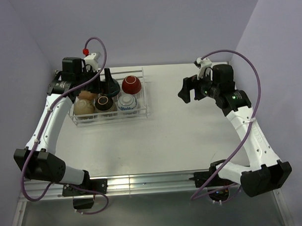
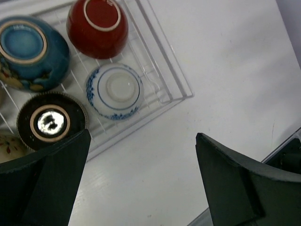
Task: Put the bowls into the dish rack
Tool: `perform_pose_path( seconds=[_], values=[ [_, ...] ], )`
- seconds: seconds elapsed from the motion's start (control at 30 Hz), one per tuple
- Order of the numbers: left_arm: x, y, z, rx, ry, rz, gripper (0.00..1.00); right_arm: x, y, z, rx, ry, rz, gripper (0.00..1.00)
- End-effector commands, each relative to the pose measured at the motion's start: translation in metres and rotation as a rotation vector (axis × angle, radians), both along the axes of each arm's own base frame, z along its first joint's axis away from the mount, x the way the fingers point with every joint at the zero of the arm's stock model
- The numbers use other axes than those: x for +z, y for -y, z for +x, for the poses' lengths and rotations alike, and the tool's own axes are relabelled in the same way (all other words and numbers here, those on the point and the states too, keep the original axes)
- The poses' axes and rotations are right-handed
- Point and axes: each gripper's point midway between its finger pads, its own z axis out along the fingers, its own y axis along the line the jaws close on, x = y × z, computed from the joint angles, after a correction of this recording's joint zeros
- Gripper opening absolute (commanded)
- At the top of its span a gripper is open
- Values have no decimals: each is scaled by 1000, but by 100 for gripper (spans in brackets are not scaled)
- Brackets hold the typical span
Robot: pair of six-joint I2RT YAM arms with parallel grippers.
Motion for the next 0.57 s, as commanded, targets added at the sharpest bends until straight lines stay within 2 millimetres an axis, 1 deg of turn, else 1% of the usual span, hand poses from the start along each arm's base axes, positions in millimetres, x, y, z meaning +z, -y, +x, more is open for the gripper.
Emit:
perform_pose_path(
  seconds=[0.0, 0.07, 0.1, 0.13, 0.2, 0.27, 0.33, 0.37, 0.4, 0.5, 0.53],
  values=[
    [11, -4, -16, -22, 62, -10, 99, -14, 12, -11, -18, 17, -50, 100],
    [7, -7, -23, -15, 63, 3, 99, -20, 12, -18, -14, 10, -44, 100],
    [-1, -10, -27, -8, 45, 12, 100, -24, 12, -24, -11, 5, -41, 100],
    [1, -12, -30, -5, 57, 16, 100, -27, 11, -27, -1, 0, -38, 100],
    [-7, -14, -35, 3, 43, 24, 99, -33, 10, -36, 9, -8, -30, 100],
    [-10, -15, -41, 6, 38, 27, 99, -38, 8, -44, 25, -19, -16, 100],
    [-18, -17, -45, 15, 18, 30, 100, -41, 7, -48, 35, -19, -8, 100],
    [-16, -17, -47, 16, 27, 24, 100, -42, 6, -53, 45, -15, -4, 100],
    [-23, -18, -49, 23, 15, 27, 100, -43, 5, -55, 54, -15, 0, 100],
    [-27, -23, -51, 44, 17, 43, 99, -43, 5, -60, 63, 3, -4, 100],
    [-26, -24, -52, 36, 31, 51, 100, -44, 6, -61, 64, 1, -5, 100]
  ],
)
